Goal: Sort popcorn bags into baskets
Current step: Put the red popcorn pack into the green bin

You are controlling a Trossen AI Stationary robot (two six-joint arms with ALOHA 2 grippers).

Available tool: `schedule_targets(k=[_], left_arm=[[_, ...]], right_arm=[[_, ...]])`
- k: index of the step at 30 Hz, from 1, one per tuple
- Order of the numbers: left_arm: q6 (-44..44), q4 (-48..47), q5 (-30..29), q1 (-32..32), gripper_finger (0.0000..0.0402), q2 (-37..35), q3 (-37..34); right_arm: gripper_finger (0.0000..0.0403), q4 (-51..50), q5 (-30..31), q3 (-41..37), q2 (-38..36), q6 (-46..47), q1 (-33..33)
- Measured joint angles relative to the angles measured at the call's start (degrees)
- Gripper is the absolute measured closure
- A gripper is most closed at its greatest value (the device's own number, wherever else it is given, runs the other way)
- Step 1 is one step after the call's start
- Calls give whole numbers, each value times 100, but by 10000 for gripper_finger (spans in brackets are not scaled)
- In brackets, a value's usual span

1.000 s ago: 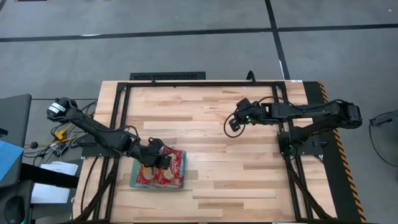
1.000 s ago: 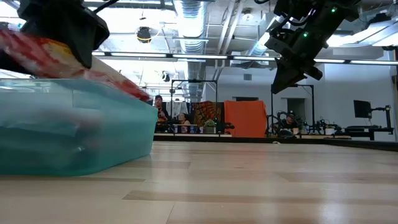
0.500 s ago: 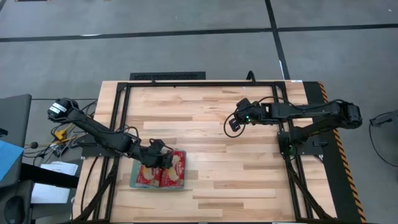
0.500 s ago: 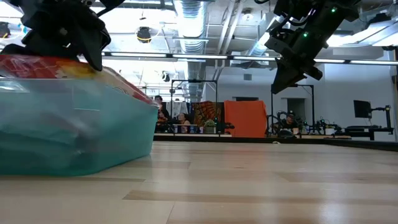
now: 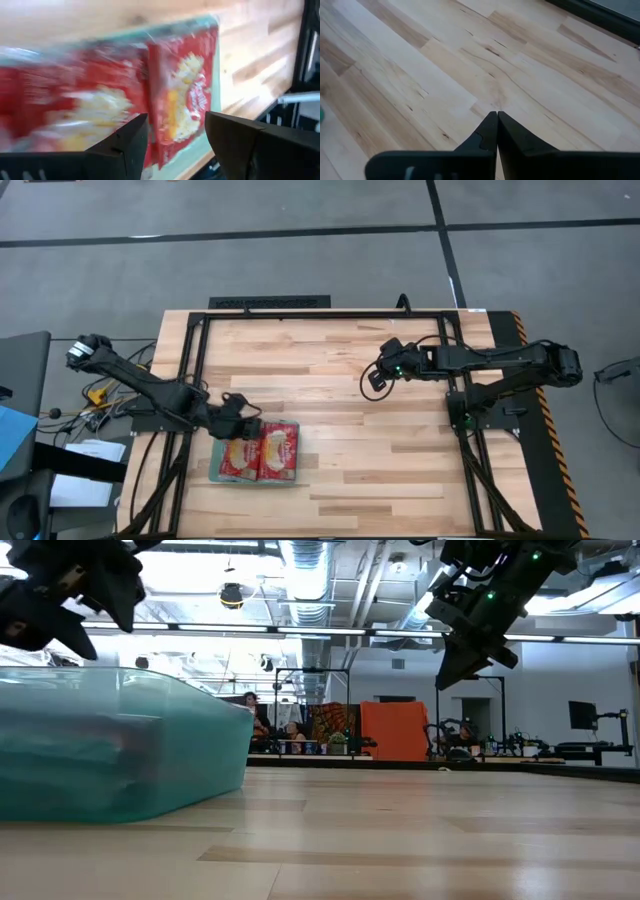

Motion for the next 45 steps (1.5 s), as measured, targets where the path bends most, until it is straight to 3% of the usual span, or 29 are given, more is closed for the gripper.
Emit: schedule_targets(k=[4, 9, 16, 26, 37, 45], left_arm=[[73, -502, -264, -3, 221, -456, 0], [584, -230, -384, -9, 246, -491, 0], [702, -347, 257, -31, 309, 50, 4], [60, -1187, 515, -113, 396, 235, 4], [-615, -1899, 499, -252, 400, 13, 15], [-348, -2166, -171, -251, 401, -85, 563]], right_arm=[[377, 89, 0, 0, 0, 0, 0], [379, 85, 0, 0, 0, 2, 0], [368, 74, 2, 0, -2, 4, 0], [382, 69, 57, 0, -2, 1, 0], [364, 52, 159, 0, -2, -15, -40], [373, 26, 171, 0, -2, -150, -79]])
